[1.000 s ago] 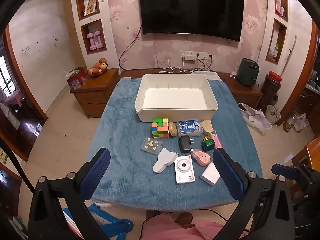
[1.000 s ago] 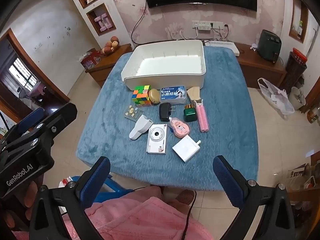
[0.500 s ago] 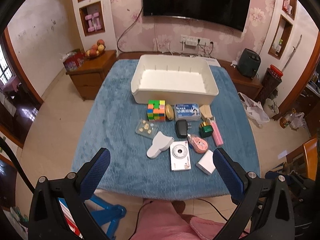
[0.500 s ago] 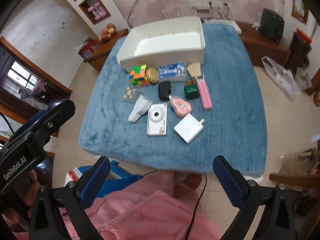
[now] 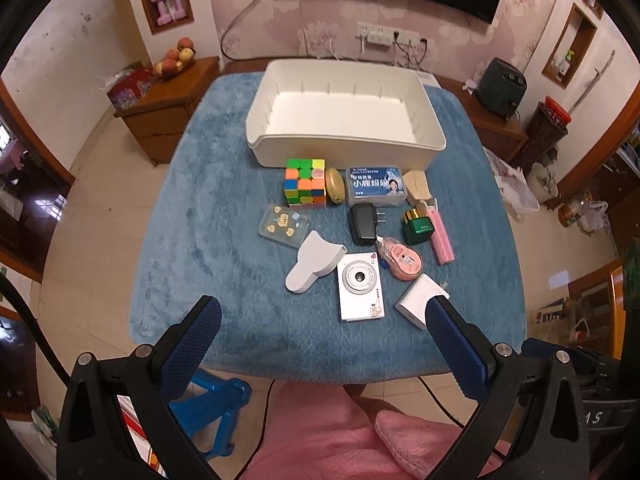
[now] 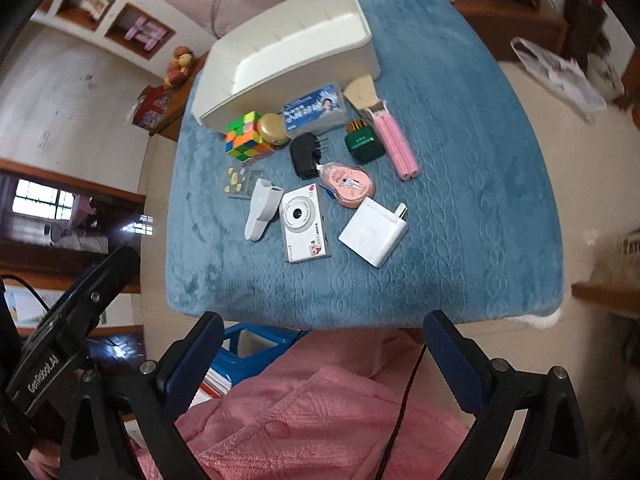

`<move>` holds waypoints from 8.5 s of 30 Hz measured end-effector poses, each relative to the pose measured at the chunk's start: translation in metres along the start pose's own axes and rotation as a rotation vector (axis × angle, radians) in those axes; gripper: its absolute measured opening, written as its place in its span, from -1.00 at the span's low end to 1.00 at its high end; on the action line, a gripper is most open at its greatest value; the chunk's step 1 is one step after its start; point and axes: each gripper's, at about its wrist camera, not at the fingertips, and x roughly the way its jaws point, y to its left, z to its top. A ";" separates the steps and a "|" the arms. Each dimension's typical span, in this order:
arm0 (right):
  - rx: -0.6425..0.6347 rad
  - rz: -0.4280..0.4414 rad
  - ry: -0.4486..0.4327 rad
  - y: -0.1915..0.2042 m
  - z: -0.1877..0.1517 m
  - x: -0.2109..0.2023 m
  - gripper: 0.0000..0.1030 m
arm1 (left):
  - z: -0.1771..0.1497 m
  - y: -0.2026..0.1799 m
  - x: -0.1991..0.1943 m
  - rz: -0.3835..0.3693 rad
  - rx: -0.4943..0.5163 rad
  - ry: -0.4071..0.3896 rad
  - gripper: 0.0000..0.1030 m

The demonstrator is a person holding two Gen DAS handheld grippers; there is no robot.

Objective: Organize rigid objects
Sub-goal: 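Move both tools toward the white shoe-shaped piece and white adapter, then grasp the white shoe-shaped piece with left tool while right tool grasps the white adapter, then carry the shoe piece and adapter over the white tray with both tools, then open both tools to drop the shoe piece and adapter into the tray, then move both tools back toward the white photo device and pink tape dispenser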

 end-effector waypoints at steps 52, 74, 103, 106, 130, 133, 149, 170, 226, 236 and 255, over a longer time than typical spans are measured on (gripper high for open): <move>0.701 -0.079 0.261 -0.079 0.067 0.154 0.23 | 0.046 0.064 0.241 -0.226 -0.065 0.775 0.37; 0.618 -0.051 0.170 -0.061 0.043 0.127 0.10 | 0.037 0.112 0.233 -0.261 -0.156 0.735 0.11; 0.131 0.135 -0.124 -0.020 0.040 -0.012 0.10 | 0.036 0.097 0.022 -0.254 -0.219 0.312 0.11; 0.076 0.159 -0.179 -0.013 0.050 -0.029 0.10 | 0.051 0.092 0.002 -0.227 -0.202 0.226 0.11; -0.218 0.131 -0.536 0.045 0.130 -0.065 0.07 | 0.151 0.084 -0.012 -0.247 -0.123 -0.201 0.11; -0.229 0.117 -0.545 0.046 0.141 -0.050 0.06 | 0.160 0.080 0.001 -0.247 -0.103 -0.219 0.11; -0.188 0.012 -0.512 0.042 0.227 0.032 0.07 | 0.207 0.056 0.096 -0.328 0.014 -0.200 0.11; -0.177 0.003 -0.538 0.041 0.256 0.050 0.16 | 0.229 0.048 0.135 -0.285 0.014 -0.140 0.55; -0.690 -0.153 -0.694 0.051 -0.014 -0.006 0.59 | 0.059 0.040 0.041 -0.237 -0.016 -0.079 0.64; -0.829 -0.249 -0.511 0.071 -0.019 0.042 0.59 | 0.063 0.022 0.090 -0.331 0.054 0.161 0.64; -0.829 -0.287 -0.347 0.046 -0.012 0.096 0.59 | 0.049 0.004 0.170 -0.270 0.072 0.529 0.64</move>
